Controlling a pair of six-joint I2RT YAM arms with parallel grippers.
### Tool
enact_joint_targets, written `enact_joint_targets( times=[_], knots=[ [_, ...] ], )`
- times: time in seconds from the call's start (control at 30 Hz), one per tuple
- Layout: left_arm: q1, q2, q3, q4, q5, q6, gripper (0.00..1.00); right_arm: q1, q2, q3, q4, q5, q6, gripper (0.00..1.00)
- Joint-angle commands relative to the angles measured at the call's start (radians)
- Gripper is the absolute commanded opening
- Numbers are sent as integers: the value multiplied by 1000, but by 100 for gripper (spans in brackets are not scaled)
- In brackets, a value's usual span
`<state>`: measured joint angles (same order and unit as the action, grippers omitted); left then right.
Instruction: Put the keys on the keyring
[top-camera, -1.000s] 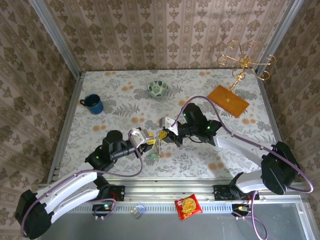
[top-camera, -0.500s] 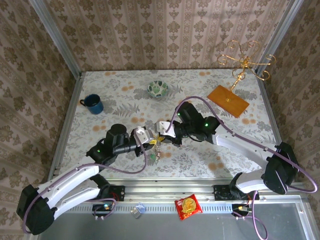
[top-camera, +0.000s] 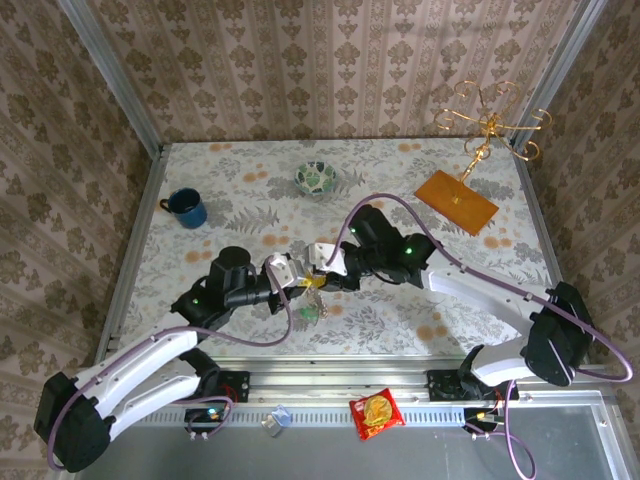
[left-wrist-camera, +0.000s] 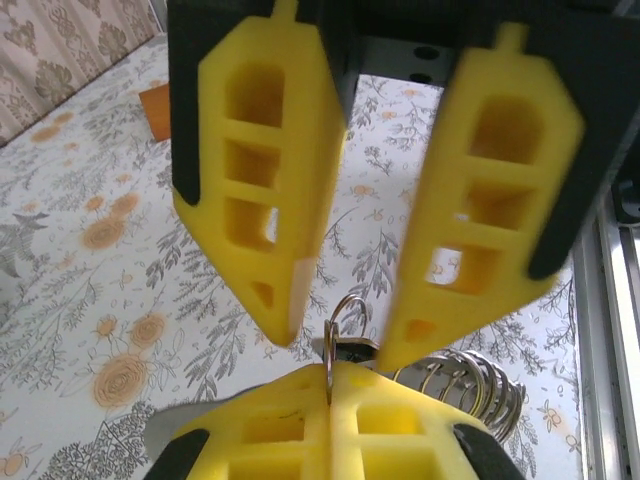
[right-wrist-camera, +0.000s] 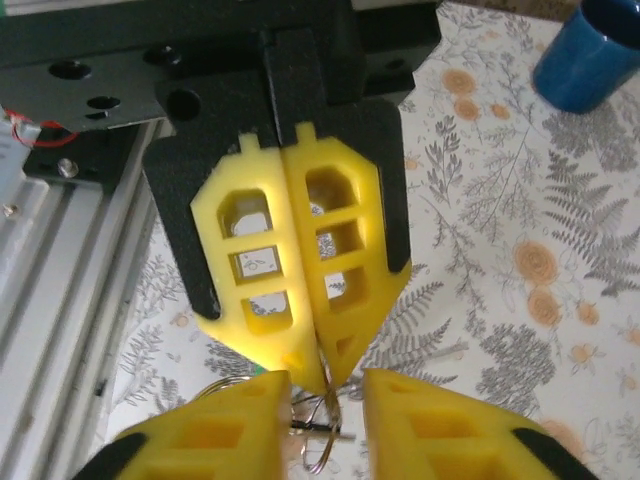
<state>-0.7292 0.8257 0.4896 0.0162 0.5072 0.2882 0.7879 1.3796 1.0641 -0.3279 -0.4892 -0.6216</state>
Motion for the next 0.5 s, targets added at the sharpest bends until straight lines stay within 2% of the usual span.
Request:
enact_joint_targets(
  times=[0.0,0.23,0.47],
  knots=[
    [7,-29,-19,103,32,-26,0,-43,-70,-51,47,-41,131,34],
    [7,-35,-69,189,36,-35,0,-52,-110,-142,133,-49,276,35],
    [7,-33,-74,199,34,-35,0,-52,-81,-149,184,-104,315,33]
  ],
)
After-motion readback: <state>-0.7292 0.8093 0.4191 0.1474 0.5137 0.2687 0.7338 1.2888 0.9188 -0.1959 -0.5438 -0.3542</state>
